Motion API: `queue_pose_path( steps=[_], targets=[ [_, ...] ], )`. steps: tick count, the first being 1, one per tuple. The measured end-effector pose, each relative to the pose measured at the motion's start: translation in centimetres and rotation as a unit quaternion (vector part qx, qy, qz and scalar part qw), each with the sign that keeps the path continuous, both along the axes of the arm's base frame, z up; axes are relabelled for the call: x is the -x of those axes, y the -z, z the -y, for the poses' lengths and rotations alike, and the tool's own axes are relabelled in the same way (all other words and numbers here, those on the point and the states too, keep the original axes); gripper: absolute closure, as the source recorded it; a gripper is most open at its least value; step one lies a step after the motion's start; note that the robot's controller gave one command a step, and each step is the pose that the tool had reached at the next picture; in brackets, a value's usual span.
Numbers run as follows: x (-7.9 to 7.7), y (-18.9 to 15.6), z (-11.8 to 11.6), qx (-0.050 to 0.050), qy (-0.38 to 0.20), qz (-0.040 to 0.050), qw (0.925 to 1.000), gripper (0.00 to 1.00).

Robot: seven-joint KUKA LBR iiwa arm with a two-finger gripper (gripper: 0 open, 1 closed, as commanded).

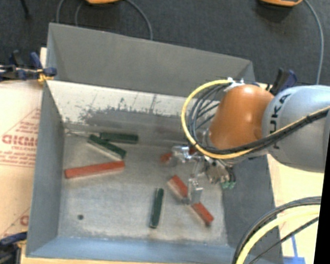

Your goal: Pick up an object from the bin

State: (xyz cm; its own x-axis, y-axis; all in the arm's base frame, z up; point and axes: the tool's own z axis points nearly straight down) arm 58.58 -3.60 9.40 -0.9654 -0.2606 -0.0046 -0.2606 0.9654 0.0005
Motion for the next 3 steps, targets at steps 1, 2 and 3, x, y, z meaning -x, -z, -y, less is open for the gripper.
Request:
queue_pose_path(
  steps=[1, 2, 3],
  targets=[
    [1.3, 1.2, 0.5, 0.0, 0.107, -0.0006, 0.9942, 0.0],
    [2.9, 2.2, 1.3, 0.0, 0.085, 0.0019, 0.9964, 1.0],
    [2.9, 2.2, 1.3, 0.0, 0.085, 0.0019, 0.9964, 1.0]
  ],
)
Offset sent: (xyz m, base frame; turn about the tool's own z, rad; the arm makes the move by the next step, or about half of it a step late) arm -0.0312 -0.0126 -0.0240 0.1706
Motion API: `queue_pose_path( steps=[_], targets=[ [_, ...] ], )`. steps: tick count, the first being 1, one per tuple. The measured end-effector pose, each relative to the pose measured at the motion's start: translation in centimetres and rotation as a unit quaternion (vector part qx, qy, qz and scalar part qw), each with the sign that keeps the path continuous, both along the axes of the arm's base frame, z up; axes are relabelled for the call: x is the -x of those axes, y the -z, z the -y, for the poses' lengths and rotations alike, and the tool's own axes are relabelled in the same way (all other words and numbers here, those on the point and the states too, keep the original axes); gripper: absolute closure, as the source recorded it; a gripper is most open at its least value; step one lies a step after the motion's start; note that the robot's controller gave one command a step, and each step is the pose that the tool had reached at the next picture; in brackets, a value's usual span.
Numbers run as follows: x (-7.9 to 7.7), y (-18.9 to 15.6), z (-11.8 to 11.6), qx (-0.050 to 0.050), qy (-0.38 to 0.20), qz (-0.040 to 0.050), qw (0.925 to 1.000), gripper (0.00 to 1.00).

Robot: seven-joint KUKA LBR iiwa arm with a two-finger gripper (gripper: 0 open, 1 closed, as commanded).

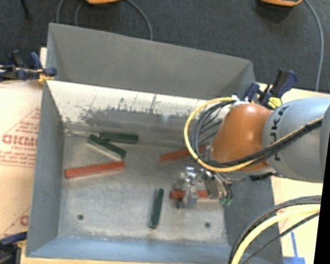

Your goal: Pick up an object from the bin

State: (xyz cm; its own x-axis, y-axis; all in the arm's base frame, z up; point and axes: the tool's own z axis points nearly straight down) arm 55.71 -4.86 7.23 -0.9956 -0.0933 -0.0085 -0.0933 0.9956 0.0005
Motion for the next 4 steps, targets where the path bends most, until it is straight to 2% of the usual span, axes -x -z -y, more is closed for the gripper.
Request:
queue_pose_path(
  steps=[2, 3, 4],
  targets=[
    [0.1, -1.0, 0.0, 0.0, 0.0, -0.0024, 1.0, 1.0],
    [0.2, -2.0, 0.0, 0.0, 0.0, -0.0055, 1.0, 1.0],
    [0.1, -3.9, 0.1, 0.001, 0.0, -0.0042, 1.0, 1.0]
  ],
)
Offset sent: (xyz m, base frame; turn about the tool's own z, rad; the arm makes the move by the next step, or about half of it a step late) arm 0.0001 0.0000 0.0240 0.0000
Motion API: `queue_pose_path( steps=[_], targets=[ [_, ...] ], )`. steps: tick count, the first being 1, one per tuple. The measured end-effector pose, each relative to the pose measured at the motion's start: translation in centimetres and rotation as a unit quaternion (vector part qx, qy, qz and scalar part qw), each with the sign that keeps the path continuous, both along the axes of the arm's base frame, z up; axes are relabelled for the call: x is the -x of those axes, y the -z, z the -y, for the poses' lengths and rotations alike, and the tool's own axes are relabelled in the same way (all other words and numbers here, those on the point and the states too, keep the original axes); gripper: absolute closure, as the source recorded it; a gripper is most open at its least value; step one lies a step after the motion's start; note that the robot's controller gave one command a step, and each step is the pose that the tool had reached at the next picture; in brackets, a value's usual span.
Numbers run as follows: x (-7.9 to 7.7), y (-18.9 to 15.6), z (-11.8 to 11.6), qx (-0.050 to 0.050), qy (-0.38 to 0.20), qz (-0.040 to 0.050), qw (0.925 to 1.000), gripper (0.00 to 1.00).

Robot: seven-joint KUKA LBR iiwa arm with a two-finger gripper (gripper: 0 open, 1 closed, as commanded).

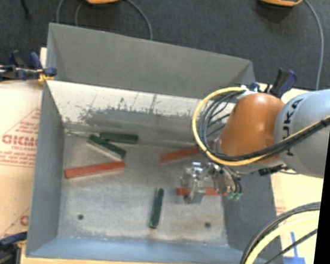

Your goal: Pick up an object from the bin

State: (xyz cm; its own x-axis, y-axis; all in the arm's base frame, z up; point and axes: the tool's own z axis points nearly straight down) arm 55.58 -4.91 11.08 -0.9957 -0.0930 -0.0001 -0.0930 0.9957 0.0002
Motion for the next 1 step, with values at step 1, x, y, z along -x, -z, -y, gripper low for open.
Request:
queue_pose_path(
  steps=[1],
  targets=[
    [-0.21, -0.92, 0.03, 0.0, 0.0, 0.0037, 1.0, 1.0]
  ],
)
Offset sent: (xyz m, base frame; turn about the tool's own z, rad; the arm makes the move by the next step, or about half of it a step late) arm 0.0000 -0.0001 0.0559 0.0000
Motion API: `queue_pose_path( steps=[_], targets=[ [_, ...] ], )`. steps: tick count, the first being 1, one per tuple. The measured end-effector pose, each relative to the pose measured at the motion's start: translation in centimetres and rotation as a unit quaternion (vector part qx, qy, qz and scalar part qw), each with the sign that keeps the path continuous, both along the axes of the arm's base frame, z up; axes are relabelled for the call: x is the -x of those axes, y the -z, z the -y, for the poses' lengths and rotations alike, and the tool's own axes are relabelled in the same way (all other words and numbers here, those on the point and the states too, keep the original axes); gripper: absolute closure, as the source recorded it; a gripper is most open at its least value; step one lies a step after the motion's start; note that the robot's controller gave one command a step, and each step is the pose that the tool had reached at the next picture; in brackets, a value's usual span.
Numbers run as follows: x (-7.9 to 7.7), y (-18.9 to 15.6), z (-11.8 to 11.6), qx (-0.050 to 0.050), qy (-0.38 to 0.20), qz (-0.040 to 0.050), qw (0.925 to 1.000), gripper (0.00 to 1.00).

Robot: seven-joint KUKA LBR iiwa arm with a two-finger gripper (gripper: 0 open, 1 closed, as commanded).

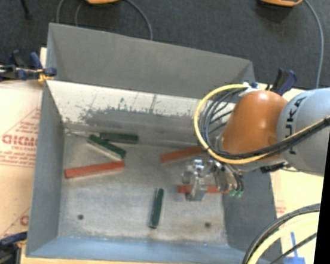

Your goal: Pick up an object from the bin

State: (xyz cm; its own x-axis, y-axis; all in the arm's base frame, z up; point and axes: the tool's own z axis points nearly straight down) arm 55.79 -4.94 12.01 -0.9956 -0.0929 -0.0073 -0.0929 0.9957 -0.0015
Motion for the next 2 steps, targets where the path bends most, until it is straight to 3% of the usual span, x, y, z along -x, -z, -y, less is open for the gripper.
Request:
queue_pose_path(
  steps=[2],
  targets=[
    [0.2, -2.1, 0.0, 0.0, 0.0, -0.0033, 1.0, 1.0]
  ],
)
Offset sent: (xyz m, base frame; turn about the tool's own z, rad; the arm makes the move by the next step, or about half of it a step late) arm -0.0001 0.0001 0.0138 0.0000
